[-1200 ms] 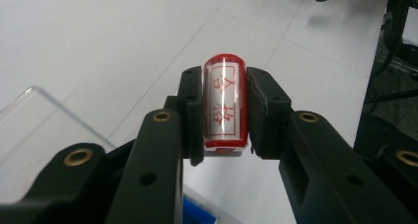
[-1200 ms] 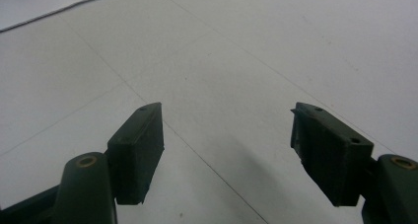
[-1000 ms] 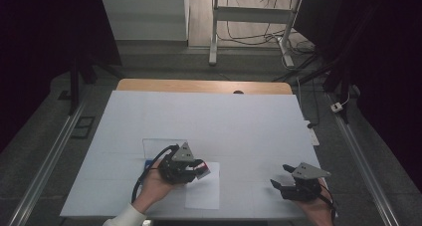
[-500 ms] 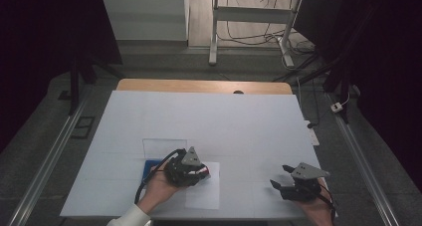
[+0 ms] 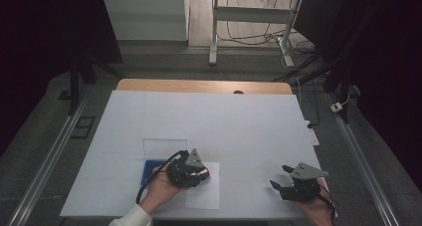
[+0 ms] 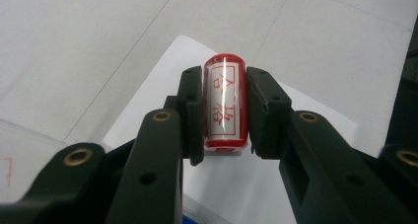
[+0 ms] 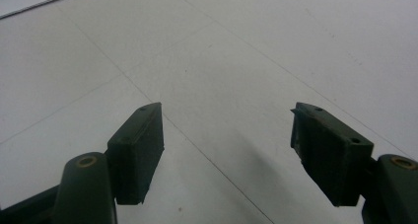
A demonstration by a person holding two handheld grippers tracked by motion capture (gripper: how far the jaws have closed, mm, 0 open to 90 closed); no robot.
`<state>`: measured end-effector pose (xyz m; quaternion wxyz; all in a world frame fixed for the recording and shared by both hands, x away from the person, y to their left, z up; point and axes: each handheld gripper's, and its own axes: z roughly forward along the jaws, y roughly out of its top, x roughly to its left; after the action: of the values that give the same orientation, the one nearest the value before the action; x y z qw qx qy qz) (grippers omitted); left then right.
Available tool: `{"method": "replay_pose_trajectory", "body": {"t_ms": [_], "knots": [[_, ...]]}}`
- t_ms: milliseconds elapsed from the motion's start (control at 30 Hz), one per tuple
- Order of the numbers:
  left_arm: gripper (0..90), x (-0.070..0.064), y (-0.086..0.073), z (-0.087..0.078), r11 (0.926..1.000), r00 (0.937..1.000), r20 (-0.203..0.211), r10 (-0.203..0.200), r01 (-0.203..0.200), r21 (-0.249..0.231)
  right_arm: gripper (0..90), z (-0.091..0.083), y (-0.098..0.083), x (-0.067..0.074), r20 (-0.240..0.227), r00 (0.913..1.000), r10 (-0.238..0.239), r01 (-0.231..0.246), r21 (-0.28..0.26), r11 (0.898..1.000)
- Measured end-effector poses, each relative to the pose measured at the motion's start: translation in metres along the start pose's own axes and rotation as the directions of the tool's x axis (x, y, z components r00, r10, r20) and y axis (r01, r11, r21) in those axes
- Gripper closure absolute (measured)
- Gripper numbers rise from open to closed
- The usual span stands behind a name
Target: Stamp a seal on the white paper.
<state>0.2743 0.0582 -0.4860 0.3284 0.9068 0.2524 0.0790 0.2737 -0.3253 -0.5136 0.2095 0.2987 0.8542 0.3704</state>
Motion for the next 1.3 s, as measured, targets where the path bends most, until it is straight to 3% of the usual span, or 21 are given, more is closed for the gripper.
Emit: {"method": "replay_pose_trajectory", "body": {"t_ms": [1300], "knots": [[70.4, 0.0015, -0.0012, 0.0097, 0.999, 0.9997, 0.021, -0.012, 0.012, 0.042, 28.1, 0.0013, -0.0003, 0.0005, -0.001, 0.9999, -0.011, 0.011, 0.004, 1.0]]}}
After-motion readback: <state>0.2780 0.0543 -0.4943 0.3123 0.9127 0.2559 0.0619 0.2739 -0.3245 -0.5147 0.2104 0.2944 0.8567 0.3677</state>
